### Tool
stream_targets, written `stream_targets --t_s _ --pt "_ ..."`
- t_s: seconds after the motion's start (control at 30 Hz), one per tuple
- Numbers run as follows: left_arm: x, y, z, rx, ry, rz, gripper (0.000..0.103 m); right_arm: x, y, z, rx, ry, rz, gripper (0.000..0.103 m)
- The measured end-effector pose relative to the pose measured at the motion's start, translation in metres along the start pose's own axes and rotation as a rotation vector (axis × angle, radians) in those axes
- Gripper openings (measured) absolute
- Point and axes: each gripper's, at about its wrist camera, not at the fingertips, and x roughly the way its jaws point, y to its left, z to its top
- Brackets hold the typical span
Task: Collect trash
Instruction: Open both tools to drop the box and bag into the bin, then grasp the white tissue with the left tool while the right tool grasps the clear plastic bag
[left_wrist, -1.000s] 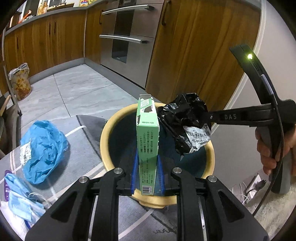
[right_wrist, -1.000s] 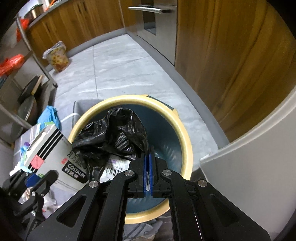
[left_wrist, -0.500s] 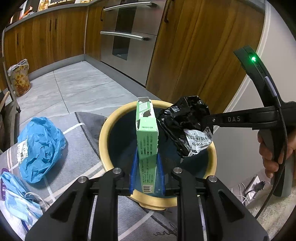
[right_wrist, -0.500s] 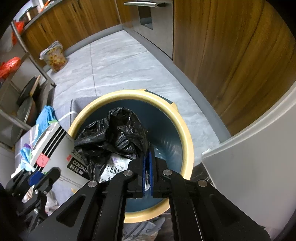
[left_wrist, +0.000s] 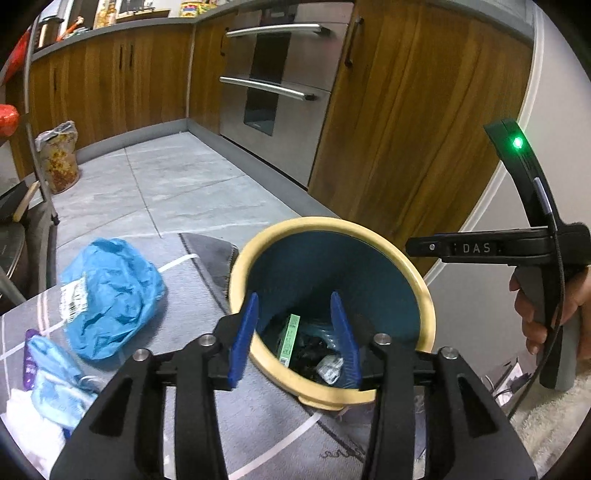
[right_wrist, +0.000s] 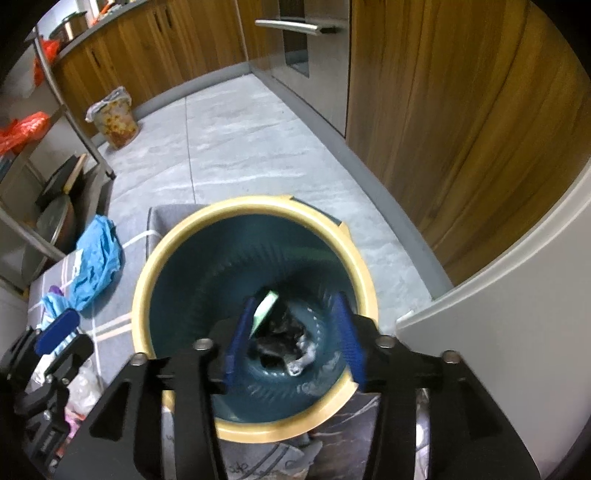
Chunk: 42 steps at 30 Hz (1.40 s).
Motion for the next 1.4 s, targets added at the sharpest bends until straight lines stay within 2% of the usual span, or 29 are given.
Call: stream_targets --t_s 0.2,0.5,0.67,0.9,0.97,1.1,1.17,1.4 --pt "-0.033 0.015 -0.005 -0.064 -0.029 0.069 0.077 -0.016 0.009 -0.001 -0.031 -0.058 -0.003 0.076" --pt "-0.093 0.035 -0.013 -0.022 -0.103 0.219 0.096 -0.053 0.046 -0.005 -0.102 -0.203 0.062 0.085" --pt "-0.119 0.05 -0.018 -0.026 -0.126 0.286 0.097 -0.073 0.073 -0.007 -0.12 -0.263 0.13 0.09" --pt "-0.152 0.076 -0.034 -0.061 -0.133 0.364 0.097 -0.084 0.116 -0.017 -0.206 -0.27 0.163 0.093" --pt "-0.162 0.083 -0.039 -0.071 -0.135 0.39 0.097 -0.086 0.121 -0.021 -0.181 -0.258 0.208 0.093" --pt "-0.176 0.095 -0.048 -0.107 -0.135 0.431 0.097 -0.085 0.126 -0.033 -0.047 -0.219 0.312 0.094" --pt "-0.186 0.104 -0.055 -0.136 -0.133 0.451 0.097 -0.079 0.134 -0.042 -0.022 -0.193 0.311 0.094" --pt "-0.197 0.133 -0.075 -0.233 -0.083 0.499 0.097 -0.063 0.179 -0.062 -0.168 -0.14 0.259 0.094"
